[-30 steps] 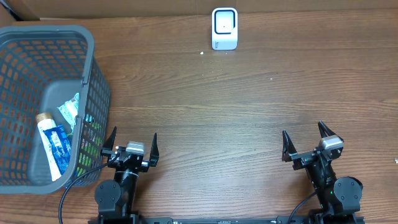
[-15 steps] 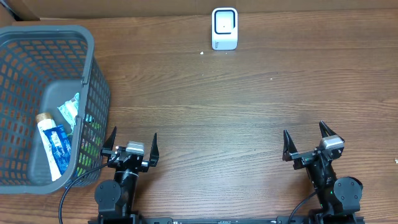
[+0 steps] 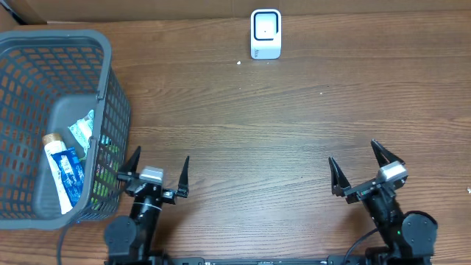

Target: Scan the item barcode

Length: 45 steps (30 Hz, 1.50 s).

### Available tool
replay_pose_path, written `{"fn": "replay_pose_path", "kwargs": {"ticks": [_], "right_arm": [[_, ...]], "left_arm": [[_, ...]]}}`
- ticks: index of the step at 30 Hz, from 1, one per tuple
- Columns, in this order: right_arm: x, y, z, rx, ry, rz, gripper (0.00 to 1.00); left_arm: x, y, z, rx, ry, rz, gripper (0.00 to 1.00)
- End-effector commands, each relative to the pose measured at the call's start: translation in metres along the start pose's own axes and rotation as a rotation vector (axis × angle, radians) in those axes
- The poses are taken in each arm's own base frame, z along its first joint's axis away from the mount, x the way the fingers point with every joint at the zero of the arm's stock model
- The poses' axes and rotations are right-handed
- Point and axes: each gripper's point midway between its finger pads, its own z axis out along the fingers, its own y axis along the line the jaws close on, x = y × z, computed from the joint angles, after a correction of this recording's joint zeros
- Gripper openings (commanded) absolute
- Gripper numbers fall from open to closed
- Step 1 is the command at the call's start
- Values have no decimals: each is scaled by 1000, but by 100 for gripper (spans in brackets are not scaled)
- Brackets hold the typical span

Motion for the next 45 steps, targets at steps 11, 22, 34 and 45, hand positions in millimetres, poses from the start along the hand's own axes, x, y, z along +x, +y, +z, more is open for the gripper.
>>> {"fn": "replay_pose_path", "kwargs": {"ticks": [11,22,34,45], "right_arm": [[-155,13,41,-120,71,22,100],[-176,10,88,-196,472,83,100],[-138,34,102,-393,723,276,100],[-128,31,110,-395,749,292,100]], "left_arm": [[-142,20,23,35,290,-139,100],[-218,23,61,154,608,-226,100],[-184,45,100,83,770,-338,100],[-132,210,7,-692,889,-632,100]]}}
